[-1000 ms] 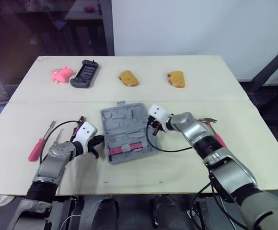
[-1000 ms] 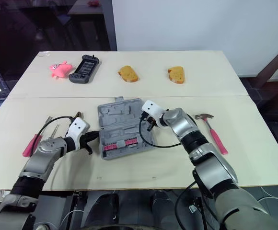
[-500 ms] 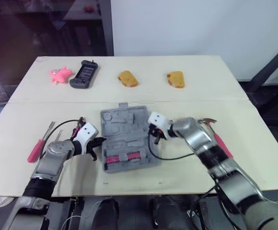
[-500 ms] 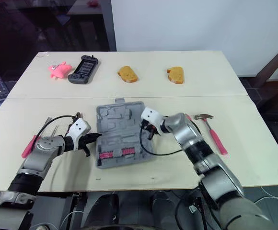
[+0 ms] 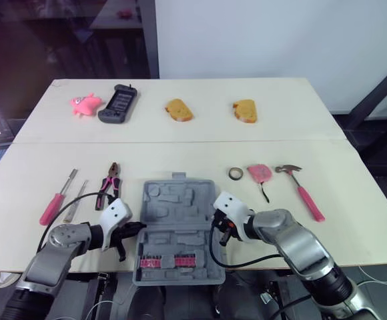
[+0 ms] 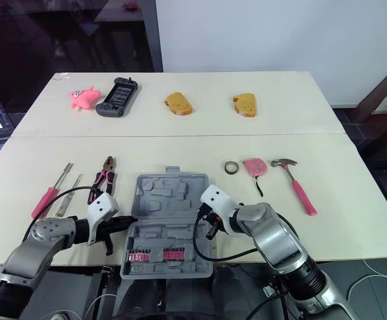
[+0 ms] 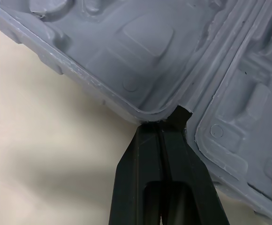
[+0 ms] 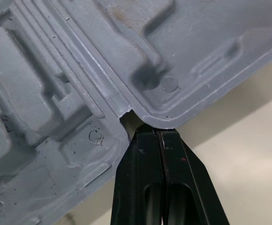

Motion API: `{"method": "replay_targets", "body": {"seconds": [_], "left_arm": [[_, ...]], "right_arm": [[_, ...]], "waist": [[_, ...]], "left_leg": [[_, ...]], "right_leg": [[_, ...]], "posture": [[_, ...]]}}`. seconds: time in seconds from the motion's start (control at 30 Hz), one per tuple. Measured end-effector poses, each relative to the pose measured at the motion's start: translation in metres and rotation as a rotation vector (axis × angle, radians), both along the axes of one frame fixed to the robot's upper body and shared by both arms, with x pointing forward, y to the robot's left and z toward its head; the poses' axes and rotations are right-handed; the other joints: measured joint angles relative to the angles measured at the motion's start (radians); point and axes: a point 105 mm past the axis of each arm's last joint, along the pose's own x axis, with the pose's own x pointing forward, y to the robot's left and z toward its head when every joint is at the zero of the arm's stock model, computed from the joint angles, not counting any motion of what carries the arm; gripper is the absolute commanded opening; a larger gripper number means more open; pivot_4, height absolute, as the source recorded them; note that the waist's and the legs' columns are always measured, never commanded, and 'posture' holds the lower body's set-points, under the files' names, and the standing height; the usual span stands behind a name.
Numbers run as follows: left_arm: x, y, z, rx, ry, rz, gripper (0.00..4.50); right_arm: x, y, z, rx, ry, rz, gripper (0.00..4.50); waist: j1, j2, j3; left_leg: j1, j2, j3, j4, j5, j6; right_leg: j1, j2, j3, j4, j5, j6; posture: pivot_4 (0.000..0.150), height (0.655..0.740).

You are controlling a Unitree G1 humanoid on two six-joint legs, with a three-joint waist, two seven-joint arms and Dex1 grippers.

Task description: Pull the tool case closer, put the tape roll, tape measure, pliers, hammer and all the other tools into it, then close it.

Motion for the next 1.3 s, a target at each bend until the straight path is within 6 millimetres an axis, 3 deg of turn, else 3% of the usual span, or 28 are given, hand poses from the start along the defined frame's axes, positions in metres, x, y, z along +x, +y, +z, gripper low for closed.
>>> {"method": "replay_targets", "body": {"seconds": [0.63,1.3], "left_arm": [[-0.013,0.000,-0.005,-0.009,0.045,0.016,0.00],[-0.013,-0.001,-0.005,-0.008,0.043,0.015,0.00]], "right_arm": [[-0.007,-0.003,-0.001,0.000,0.031,-0.024,0.02],[-0.012,-0.003,-0.004,0.000,0.042,-0.029,0.02]], "waist": [[-0.001,0.000,0.000],[-0.001,-0.001,-0.001]], "left_leg": [[0.000,0.000,0.000,-0.001,0.000,0.000],[0.000,0.000,0.000,-0.002,0.000,0.000]], "right_leg": [[0.000,0.000,0.000,-0.001,0.000,0.000],[-0.001,0.000,0.000,-0.002,0.000,-0.001]], "posture": [[0.150,0.7400],[0.150,0.7400]]}}
